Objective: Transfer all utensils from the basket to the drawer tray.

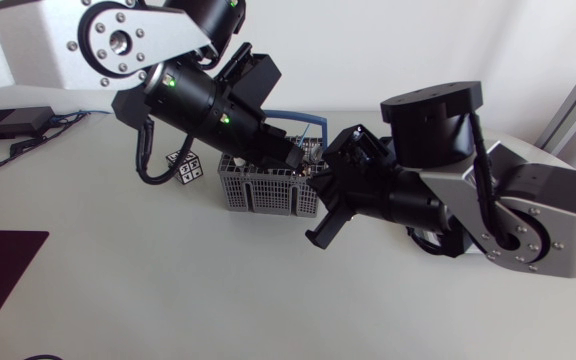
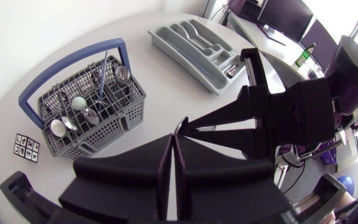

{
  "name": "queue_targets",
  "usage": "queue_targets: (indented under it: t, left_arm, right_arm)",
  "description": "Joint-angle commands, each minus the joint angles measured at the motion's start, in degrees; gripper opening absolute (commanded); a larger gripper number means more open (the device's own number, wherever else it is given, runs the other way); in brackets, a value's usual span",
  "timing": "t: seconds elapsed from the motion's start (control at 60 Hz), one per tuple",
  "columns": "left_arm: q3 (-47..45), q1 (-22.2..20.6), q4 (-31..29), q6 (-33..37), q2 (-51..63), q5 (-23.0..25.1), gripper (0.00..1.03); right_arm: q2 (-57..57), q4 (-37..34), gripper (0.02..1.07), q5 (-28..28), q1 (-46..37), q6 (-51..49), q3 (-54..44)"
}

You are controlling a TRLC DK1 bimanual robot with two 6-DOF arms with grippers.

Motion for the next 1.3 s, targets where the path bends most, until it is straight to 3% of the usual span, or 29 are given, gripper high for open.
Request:
queue_targets:
  t: [0.0, 0.05, 0.1, 0.183, 0.233, 0.3, 0.4, 0.5, 0.633, 0.867, 1.083, 1.283]
  left_arm:
    - [2.2, 0.5, -0.5, -1.6, 0.0, 1.1, 0.09]
    - [2.4, 0.7, -0.4, -1.7, -0.2, 1.1, 0.16]
    - [2.5, 1.0, -0.3, -2.0, -0.6, 1.1, 0.3]
    - [2.6, 1.2, 0.5, -2.0, -1.4, 1.0, 0.56]
    - [2.8, 1.6, 1.5, -2.0, -2.0, 1.1, 0.81]
    - [2.9, 3.0, 3.6, -2.2, -3.2, 1.0, 0.97]
    - [3.0, 5.0, 7.3, -3.1, -4.9, 0.0, 0.99]
    - [3.6, 6.8, 9.1, -2.6, -5.2, -1.0, 0.99]
    - [3.1, 9.1, 9.2, 1.2, -3.4, -2.9, 0.99]
    - [0.5, 11.2, 11.5, 6.7, 0.6, -4.7, 0.99]
    - [-3.1, 10.5, 17.4, 15.4, 2.3, -8.7, 0.98]
    - [-4.3, 10.8, 18.8, 17.3, 4.4, -9.8, 0.98]
  right_arm:
    - [1.0, -0.3, 0.07, -0.1, 0.6, -0.2, -0.7]
    - [0.7, -0.6, 0.07, -0.2, 0.6, -0.2, -0.9]
    - [0.4, -1.0, 0.07, -0.6, 0.6, -0.3, -1.3]
    - [-0.1, -1.8, 0.07, -1.4, 0.6, -0.8, -1.9]
    - [-0.8, -2.0, 0.07, -2.2, 0.6, -1.4, -2.7]
    - [-1.3, -3.5, 0.07, -4.5, -0.5, -2.3, -3.4]
    - [-2.7, -5.3, 0.07, -7.3, -3.6, -4.9, -4.5]
    - [-4.3, -9.6, 0.07, -14.1, -10.0, -8.7, -4.6]
    - [-5.1, -16.1, 0.07, -24.2, -24.1, -19.1, -4.0]
    - [1.8, -29.6, 0.07, -34.8, -44.9, -41.8, 2.2]
    - [14.3, -38.6, 0.08, -35.5, -57.6, -62.3, 8.5]
    - [23.0, -39.0, 0.11, -31.3, -65.4, -77.8, 12.1]
